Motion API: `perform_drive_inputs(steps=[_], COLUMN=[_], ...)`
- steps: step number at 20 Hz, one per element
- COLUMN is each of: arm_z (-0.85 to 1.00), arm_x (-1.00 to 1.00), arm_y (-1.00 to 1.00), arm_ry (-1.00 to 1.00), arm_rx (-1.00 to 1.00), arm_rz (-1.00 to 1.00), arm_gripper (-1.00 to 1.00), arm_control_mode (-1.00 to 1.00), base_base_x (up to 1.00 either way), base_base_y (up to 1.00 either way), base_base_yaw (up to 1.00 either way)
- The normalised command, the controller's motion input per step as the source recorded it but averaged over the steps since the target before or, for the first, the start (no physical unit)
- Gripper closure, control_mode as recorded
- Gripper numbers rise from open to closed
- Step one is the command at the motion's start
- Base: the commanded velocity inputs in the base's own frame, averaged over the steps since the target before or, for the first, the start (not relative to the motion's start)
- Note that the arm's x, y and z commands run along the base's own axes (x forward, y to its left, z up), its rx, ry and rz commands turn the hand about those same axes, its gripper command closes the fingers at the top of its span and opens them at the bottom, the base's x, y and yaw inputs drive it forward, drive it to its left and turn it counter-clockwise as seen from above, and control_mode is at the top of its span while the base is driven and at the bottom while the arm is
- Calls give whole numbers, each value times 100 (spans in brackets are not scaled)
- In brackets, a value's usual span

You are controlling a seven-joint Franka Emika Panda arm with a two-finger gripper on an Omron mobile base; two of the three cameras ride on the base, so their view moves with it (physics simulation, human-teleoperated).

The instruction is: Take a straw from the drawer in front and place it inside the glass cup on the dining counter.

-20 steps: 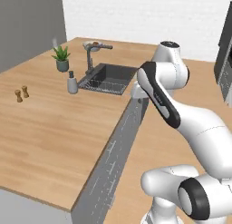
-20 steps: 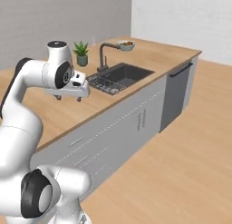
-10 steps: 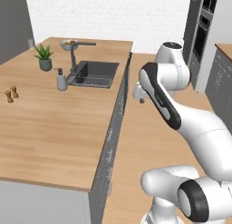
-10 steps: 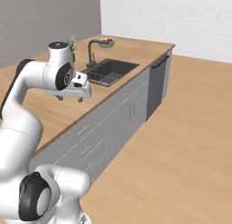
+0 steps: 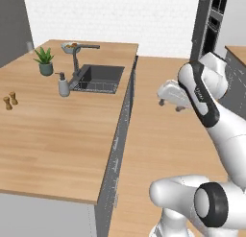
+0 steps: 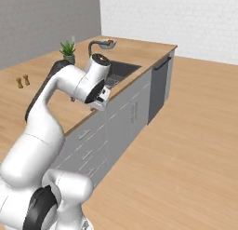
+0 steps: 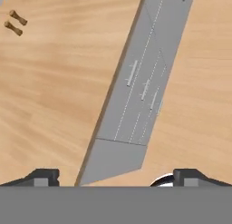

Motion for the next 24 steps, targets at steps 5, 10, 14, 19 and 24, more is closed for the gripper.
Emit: perform_drive_inputs(steps=[5, 10, 14, 19, 24], arm_z=[-75, -99, -92, -77, -59], arm_x=[46, 52, 63, 65, 47], arm_y=[-68, -29, 3, 27, 36], arm_ry=[3, 0, 3, 3, 0], arm_rx=[57, 42, 31, 20, 10], arm_rz=[1, 7, 5, 4, 4], arm_gripper=[-100, -100, -100, -100, -100], arm_control_mode=[-100, -100, -100, -100, -100], base_base_x=[0, 0, 0, 0, 0], base_base_y=[0, 0, 0, 0, 0], base_base_yaw=[0, 0, 0, 0, 0])
